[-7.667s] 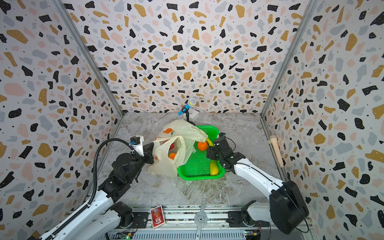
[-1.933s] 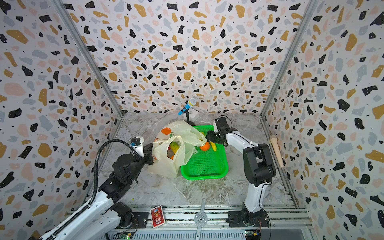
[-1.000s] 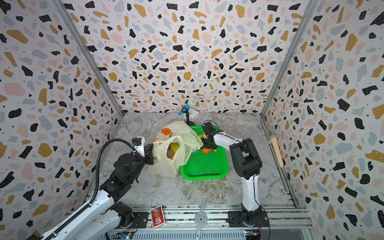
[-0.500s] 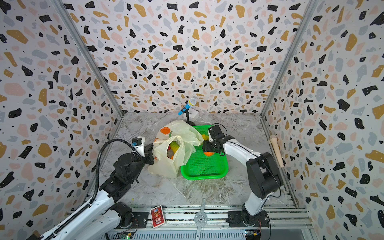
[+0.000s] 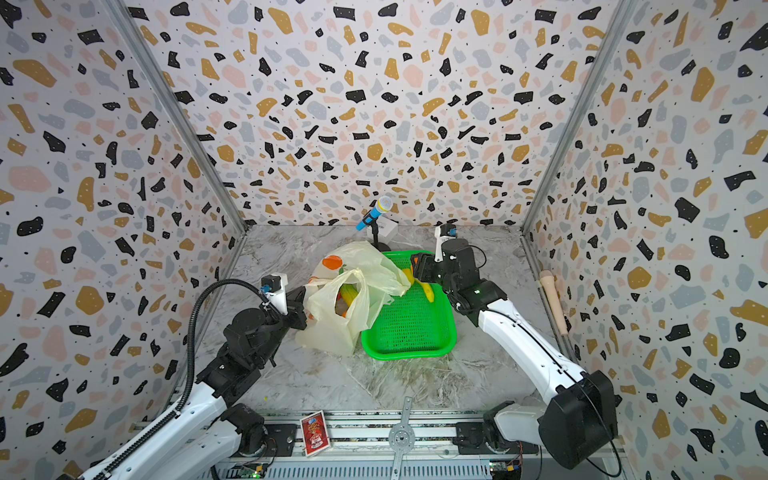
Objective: Place the fruits into the plastic bag
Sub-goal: 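Carry the orange into the bag mouth and open the right gripper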
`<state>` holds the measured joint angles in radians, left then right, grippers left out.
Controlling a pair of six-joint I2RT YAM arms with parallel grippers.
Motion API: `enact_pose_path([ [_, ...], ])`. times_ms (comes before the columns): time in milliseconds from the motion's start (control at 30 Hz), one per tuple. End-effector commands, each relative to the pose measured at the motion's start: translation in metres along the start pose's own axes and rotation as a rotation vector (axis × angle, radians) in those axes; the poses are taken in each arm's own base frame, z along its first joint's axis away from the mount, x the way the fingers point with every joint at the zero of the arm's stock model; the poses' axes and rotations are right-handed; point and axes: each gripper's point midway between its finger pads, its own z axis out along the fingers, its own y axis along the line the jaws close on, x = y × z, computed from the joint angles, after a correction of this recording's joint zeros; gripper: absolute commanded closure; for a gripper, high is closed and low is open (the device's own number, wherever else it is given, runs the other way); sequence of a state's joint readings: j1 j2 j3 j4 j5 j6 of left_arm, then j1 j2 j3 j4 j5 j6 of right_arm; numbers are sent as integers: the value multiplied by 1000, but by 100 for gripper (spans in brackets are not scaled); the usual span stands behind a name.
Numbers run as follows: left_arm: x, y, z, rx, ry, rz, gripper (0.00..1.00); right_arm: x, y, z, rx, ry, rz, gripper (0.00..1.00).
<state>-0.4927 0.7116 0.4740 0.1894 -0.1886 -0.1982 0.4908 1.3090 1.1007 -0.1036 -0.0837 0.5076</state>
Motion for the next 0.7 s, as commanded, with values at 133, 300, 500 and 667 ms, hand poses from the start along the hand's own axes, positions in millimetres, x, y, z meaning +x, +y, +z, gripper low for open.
enact_pose_path([
  [133, -16, -2, -6, 20, -73, -13, 100, 5, 100, 31, -341, 74, -162, 50],
  [300, -16, -2, -9, 20, -81, -12, 100, 47, 145, 42, -481, 176, -257, 50],
  [500, -13, -1, -9, 18, -75, -8, 100, 102, 177, 31, -621, 318, -333, 50],
  [667, -10, -1, -8, 18, -69, -8, 100, 133, 173, 36, -623, 410, -315, 50],
])
